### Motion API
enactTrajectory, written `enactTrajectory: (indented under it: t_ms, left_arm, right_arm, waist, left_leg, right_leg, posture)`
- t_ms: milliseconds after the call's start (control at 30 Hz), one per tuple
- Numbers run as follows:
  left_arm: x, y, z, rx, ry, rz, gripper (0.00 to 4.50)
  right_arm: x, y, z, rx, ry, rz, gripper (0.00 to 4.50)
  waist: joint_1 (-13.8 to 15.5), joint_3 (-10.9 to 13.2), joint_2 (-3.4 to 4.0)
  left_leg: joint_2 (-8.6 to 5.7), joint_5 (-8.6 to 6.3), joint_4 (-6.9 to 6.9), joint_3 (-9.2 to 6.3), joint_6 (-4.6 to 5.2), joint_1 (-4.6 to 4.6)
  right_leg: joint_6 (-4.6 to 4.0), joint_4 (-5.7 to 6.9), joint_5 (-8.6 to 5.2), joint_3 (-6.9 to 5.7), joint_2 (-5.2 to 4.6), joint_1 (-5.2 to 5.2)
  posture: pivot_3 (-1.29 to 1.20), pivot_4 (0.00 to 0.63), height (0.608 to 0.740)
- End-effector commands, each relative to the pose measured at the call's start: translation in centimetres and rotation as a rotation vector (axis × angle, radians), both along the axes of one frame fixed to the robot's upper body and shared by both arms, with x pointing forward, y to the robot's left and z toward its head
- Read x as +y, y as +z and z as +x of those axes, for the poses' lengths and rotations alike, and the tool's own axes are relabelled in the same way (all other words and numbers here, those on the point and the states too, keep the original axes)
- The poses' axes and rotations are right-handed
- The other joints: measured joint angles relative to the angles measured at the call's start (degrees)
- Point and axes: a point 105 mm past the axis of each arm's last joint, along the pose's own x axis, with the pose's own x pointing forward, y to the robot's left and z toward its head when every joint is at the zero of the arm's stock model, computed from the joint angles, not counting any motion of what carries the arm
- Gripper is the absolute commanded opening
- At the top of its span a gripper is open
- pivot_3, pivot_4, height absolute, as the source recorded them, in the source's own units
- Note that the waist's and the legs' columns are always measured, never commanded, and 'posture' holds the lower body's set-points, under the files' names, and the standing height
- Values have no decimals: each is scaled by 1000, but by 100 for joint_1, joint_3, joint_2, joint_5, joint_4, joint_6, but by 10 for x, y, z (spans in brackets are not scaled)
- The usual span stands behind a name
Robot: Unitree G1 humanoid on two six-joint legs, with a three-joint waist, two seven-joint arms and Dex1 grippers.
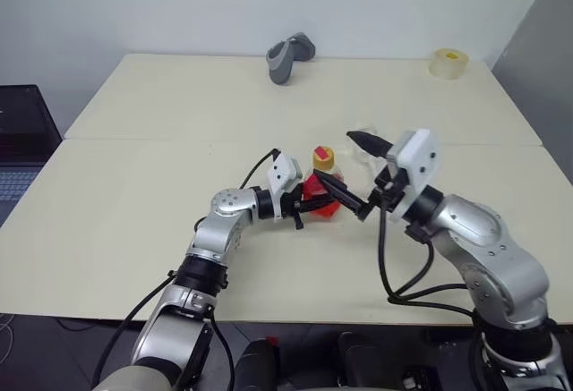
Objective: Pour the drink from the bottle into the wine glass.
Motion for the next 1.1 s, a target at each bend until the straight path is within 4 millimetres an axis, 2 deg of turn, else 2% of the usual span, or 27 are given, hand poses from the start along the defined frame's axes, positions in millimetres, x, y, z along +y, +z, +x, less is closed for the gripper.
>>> enactTrajectory:
  t_ms: [33,567,867,933,1100]
  left_arm:
    - [-4,18,-3,-64,-28,-28,1052]
    - [-3,10,-8,-77,-36,6,1052]
    - [-3,10,-8,-80,-34,9,1042]
    - [-3,10,-8,-80,-33,9,1042]
    - [-2,10,-7,-81,-29,9,1035]
  right_arm:
    - [4,8,3,-60,-10,-8,4439]
    - [6,14,18,-66,-27,-34,4439]
    - [-23,5,30,-40,-142,-99,4439]
    - [-38,6,30,-24,-168,-98,4439]
    - [-56,10,22,20,-160,-58,4439]
  waist:
    - [4,0,0]
    - [5,0,0]
    - [6,0,0]
    - [6,0,0]
    - [9,0,0]
  left_leg:
    - [0,0,0,-1,0,-1]
    - [2,0,1,-5,0,0]
    - [2,0,1,-4,0,-1]
    - [2,0,1,-6,0,-1]
    - [2,-1,1,-5,1,-2]
  right_leg:
    - [0,-1,0,1,-2,0]
    - [-1,2,1,2,-6,0]
    - [-1,2,1,2,-6,0]
    - [-1,1,1,2,-7,0]
    - [-1,1,1,2,-7,0]
  posture:
    - [0,150,740]
    - [0,150,740]
    - [0,150,740]
    - [0,150,740]
    - [0,150,740]
